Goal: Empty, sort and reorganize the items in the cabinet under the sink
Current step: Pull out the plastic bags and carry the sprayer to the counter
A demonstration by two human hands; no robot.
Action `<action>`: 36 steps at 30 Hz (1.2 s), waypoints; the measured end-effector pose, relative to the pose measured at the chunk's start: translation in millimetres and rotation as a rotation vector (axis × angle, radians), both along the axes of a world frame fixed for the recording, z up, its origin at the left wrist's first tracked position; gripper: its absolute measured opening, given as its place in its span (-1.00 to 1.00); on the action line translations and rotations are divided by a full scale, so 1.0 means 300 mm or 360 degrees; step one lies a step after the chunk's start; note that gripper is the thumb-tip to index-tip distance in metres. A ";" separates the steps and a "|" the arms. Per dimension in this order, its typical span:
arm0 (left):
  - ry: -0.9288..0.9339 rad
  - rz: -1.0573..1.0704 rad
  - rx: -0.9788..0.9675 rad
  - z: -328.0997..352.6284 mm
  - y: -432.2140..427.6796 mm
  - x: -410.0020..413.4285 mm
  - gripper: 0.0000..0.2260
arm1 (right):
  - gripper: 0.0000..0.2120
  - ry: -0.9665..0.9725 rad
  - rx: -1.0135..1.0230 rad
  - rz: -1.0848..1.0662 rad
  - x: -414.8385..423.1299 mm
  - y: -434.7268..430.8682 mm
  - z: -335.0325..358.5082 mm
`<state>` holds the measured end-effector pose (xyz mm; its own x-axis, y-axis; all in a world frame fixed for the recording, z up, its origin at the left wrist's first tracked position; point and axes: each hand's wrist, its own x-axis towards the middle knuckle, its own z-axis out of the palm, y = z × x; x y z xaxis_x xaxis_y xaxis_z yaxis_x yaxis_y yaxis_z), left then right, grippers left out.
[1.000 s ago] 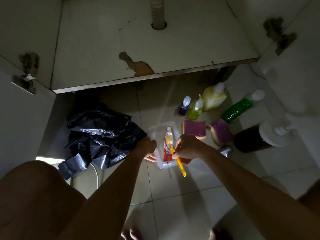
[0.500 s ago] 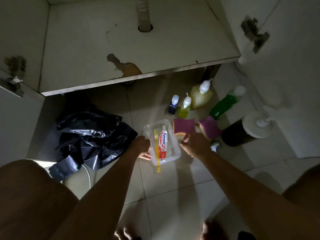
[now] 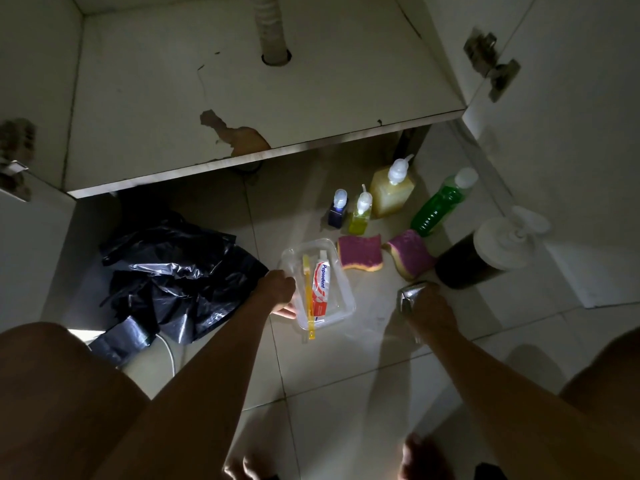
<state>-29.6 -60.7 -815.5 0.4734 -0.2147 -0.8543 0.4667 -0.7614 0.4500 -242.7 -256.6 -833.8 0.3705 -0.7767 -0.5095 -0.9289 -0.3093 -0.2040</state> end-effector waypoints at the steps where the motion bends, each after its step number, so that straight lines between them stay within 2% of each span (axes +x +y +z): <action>1: -0.0001 -0.0007 0.0004 -0.001 0.000 0.000 -0.72 | -0.34 0.0039 0.0047 0.0107 0.011 -0.010 0.008; 3: 0.0003 -0.0020 0.0003 -0.002 -0.002 0.000 -0.72 | -0.49 0.0043 0.0236 0.0302 0.053 -0.030 0.053; 6: 0.0005 -0.0040 0.0007 0.009 -0.010 0.001 -0.74 | -0.72 -0.0209 0.0632 0.0372 0.136 -0.038 0.170; 9: -0.0007 -0.0042 0.0024 0.017 -0.014 -0.001 -0.78 | -0.79 -0.0460 0.0774 0.0509 0.242 -0.016 0.263; 10: -0.0048 -0.0053 0.0020 0.014 -0.014 -0.004 -0.76 | -0.78 -0.0479 0.0698 0.0640 0.281 0.000 0.279; 13: -0.0170 -0.0120 0.0008 0.005 -0.011 -0.010 -0.68 | -0.53 -0.0474 0.0375 0.0868 0.374 0.061 0.293; 17: -0.0190 -0.0143 0.0012 0.006 -0.004 -0.016 -0.66 | -0.73 -0.0428 0.0386 0.0868 0.418 0.166 0.237; 19: -0.0197 -0.0163 0.0025 0.003 -0.001 -0.014 -0.66 | -0.66 -0.0434 0.0297 0.0867 0.413 0.216 0.180; 23: -0.0188 -0.0159 0.0037 -0.008 0.011 -0.012 -0.68 | -0.49 -0.0442 -0.0087 0.0843 0.373 0.277 0.075; 27: -0.0195 -0.0177 0.0010 -0.015 0.021 -0.007 -0.69 | -0.58 -0.0555 -0.0279 0.0889 0.347 0.282 0.061; 29: -0.0190 -0.0181 0.0001 -0.011 0.025 -0.008 -0.69 | -0.65 -0.0521 -0.0357 0.0823 0.351 0.270 0.067; 31: -0.0178 -0.0169 -0.0005 -0.007 0.026 -0.008 -0.69 | -0.61 -0.0357 -0.0380 0.0739 0.346 0.245 0.061; 33: -0.0162 -0.0182 -0.0020 -0.001 0.026 -0.006 -0.68 | -0.61 -0.0114 -0.0153 0.0761 0.343 0.205 0.052; 35: -0.0147 -0.0206 -0.0022 0.004 0.027 -0.003 -0.68 | -0.70 0.0116 0.0104 0.1015 0.343 0.170 0.049; 36: -0.0142 -0.0222 -0.0012 0.009 0.026 -0.002 -0.67 | -0.72 0.0124 0.0270 0.1006 0.341 0.160 0.052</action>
